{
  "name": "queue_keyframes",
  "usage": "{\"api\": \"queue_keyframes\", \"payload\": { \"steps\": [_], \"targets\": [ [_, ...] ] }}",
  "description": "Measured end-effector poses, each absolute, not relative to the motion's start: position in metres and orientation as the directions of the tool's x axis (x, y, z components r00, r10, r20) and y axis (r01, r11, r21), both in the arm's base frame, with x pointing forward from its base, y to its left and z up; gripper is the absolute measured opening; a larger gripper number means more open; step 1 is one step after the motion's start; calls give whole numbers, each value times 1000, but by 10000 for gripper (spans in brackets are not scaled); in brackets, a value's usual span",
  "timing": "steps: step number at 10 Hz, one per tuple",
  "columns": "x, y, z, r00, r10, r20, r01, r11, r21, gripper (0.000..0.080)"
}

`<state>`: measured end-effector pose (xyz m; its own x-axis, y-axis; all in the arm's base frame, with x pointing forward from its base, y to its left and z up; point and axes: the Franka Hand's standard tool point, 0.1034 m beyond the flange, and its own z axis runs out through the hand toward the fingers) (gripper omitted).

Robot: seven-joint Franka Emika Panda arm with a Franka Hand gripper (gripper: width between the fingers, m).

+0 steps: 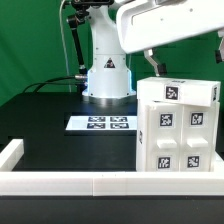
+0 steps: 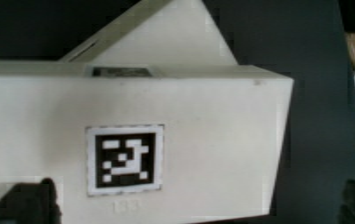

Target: Assemble cabinet

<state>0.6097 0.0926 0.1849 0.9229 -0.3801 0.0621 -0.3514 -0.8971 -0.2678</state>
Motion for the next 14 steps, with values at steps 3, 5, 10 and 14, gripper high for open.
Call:
{"api": "queue_keyframes", "payload": {
  "steps": [3,5,10,14],
  "targets": [
    [611,89,184,972,148,183,171,-978,-118,797],
    [610,87,183,907,376,190,393,-917,-60,797],
    [601,87,168,701,702,123,708,-706,-1,797],
    [597,82,155,629,770,107,774,-633,2,797]
  ]
}}
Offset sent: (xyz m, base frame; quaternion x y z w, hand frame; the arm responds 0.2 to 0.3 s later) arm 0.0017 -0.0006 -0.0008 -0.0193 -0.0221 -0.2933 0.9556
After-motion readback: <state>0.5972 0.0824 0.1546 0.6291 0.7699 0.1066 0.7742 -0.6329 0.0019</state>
